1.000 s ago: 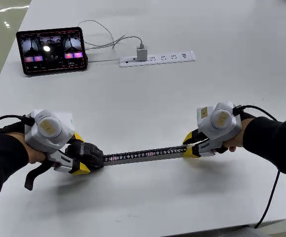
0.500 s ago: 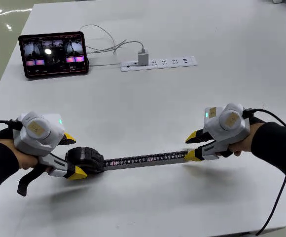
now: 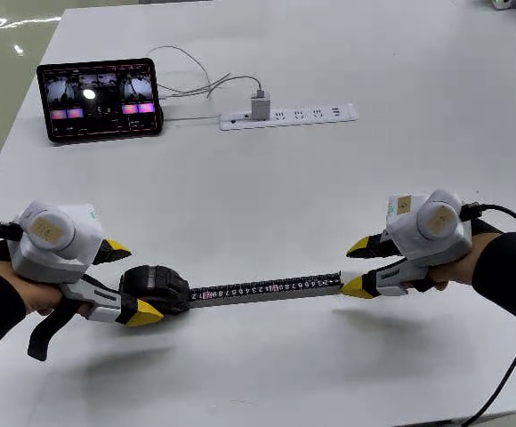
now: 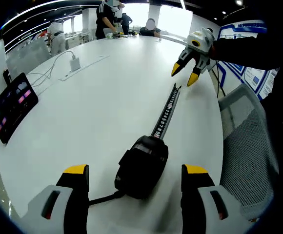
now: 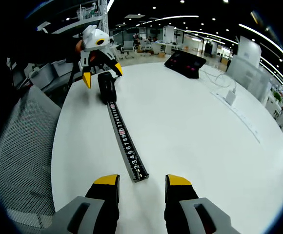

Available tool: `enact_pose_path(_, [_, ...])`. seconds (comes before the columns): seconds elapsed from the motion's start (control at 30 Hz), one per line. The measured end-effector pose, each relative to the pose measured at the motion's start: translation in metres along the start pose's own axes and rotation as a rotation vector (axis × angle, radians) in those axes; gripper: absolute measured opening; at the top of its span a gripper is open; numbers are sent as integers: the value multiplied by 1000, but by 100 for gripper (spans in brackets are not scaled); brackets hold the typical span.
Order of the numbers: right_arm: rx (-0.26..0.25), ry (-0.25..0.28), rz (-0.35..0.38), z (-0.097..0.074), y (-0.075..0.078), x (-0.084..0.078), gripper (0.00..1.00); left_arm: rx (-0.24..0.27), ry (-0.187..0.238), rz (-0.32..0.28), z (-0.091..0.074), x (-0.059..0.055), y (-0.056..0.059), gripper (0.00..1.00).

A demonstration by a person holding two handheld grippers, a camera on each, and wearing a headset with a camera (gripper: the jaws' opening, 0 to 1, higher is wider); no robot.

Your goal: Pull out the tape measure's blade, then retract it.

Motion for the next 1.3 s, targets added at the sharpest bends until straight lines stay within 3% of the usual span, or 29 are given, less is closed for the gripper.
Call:
enact_pose_path(0.2, [-20, -1, 53, -11, -7, -5, 40, 26, 18, -34, -9, -9, -5, 78])
enact_pose_path(0.3, [-35, 15, 78, -17, -11, -7, 42, 36, 35, -104, -13, -10, -5, 81])
enact_pose_path(0.43, [-49, 46, 119, -23, -16, -6, 48, 56, 74, -170, -18, -10, -7, 89])
enact_pose_path(0.63, [-87, 77, 146, -31, -18, -8, 53, 67, 139, -227, -30, -9, -8, 91])
enact_pose_path(0.77, [-101, 68, 145, -34, -20, -14, 55, 105, 145, -213, -37, -11, -10, 91])
enact_pose_path(0.8, [-109, 68, 145, -37, -21, -15, 55, 133, 164, -189, -40, -10, -12, 90])
enact_pose_path(0.97, [-151, 77, 145, -48, -25, -17, 59, 176, 222, -203, -46, -11, -12, 97])
enact_pose_path(1.1, [-189, 77, 160, -54, -27, -23, 66, 167, 225, -219, -45, -19, -5, 99])
enact_pose_path(1.2, [-211, 71, 164, -58, -30, -30, 71, 177, 215, -196, -45, -27, -1, 99])
enact_pose_path(1.23, [-219, 69, 171, -59, -31, -33, 72, 209, 210, -167, -47, -31, -4, 99])
enact_pose_path(1.3, [-222, 68, 179, -61, -33, -36, 74, 207, 209, -171, -47, -37, -1, 99])
Point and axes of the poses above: the centre of the closed fingertips' face, and the gripper's own axes: z roughly forward along the fingers, y roughly to its right, x roughly out of its top, the point moved 2 cm from there along -z, roughly backward along the fingers, and after that the axes turned 8 degrees about -z, right-handed, at the moved point
